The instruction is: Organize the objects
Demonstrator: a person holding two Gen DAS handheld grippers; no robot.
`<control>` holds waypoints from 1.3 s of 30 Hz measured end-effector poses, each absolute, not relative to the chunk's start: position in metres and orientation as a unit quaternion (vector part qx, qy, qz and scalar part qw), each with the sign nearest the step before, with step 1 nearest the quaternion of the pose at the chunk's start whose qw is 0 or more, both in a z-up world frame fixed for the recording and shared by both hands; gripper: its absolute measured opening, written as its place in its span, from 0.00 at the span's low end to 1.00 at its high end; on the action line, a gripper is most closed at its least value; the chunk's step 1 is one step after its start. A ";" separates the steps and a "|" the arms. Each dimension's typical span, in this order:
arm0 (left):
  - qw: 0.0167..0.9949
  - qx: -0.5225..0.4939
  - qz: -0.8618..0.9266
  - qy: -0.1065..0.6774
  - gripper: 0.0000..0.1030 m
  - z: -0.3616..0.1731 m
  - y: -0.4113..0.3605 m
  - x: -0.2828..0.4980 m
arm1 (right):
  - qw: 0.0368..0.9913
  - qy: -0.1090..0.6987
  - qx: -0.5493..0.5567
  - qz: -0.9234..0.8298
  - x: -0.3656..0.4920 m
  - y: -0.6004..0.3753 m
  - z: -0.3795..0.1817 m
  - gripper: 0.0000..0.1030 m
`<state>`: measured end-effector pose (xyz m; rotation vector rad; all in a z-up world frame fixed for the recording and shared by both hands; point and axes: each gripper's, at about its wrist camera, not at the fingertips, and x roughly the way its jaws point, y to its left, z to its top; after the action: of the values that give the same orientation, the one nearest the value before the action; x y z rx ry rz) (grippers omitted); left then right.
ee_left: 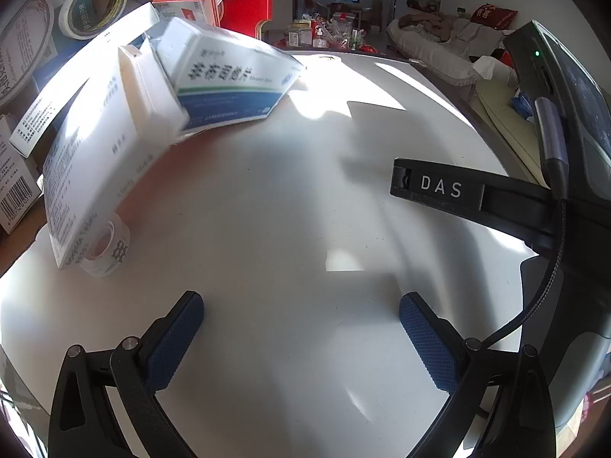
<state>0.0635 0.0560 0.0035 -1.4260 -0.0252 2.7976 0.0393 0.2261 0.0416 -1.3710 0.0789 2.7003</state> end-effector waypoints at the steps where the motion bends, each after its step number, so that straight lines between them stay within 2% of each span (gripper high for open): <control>1: 0.001 -0.454 0.891 -0.008 1.00 0.003 0.056 0.064 | 0.056 0.026 -0.452 0.890 0.039 0.226 0.042 1.00; 39: 0.010 -0.452 0.892 -0.004 1.00 0.000 0.048 0.051 | 0.057 0.027 -0.452 0.890 0.040 0.225 0.041 1.00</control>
<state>0.0514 0.0476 0.0003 -1.4109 -0.0132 2.7851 0.0400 0.2251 0.0407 -1.3698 0.0816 2.6983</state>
